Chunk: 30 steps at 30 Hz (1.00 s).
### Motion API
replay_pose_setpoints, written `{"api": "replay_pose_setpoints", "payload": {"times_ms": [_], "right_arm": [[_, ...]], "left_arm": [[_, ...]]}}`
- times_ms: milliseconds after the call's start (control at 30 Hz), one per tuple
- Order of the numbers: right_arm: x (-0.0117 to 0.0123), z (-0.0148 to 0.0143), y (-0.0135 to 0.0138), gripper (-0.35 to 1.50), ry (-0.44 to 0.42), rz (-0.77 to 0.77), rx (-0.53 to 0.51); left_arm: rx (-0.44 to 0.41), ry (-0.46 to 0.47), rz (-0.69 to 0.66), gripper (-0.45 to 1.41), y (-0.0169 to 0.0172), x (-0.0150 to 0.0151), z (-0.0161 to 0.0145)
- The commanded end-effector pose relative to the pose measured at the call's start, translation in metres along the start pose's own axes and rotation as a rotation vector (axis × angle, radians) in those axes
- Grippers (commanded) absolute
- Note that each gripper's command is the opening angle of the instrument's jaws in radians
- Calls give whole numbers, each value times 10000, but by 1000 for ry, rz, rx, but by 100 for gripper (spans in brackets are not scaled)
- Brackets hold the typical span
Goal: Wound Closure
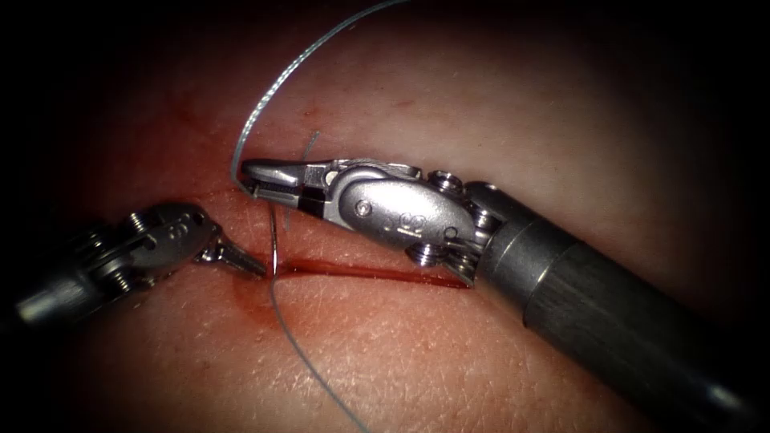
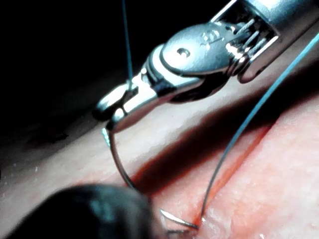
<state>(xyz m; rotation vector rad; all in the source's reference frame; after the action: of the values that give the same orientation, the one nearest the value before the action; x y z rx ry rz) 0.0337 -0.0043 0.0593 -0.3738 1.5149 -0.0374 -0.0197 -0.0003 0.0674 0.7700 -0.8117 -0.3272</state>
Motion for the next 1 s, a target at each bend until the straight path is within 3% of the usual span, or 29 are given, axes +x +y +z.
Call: {"api": "replay_pose_setpoints", "payload": {"times_ms": [33,333,433,600,767,1000], "right_arm": [[2,4,8,-35,3,20,-2],[-8,-12,13,-35,-4,174,-42],[-14,-18,15,-35,-29,223,-75],[-25,-24,13,-35,-60,326,-141],[-36,-29,7,-35,-101,477,-136],[-49,-28,-12,-35,-70,652,-156]], "left_arm": [[-2,-3,5,-45,4,-11,-4],[-2,-2,7,-45,4,-9,-4],[-13,-7,7,-32,4,-9,-4],[-12,-7,8,-32,4,-8,-5],[-12,-7,8,-45,4,-8,-5],[-12,-7,8,-45,4,-8,-5]]}}
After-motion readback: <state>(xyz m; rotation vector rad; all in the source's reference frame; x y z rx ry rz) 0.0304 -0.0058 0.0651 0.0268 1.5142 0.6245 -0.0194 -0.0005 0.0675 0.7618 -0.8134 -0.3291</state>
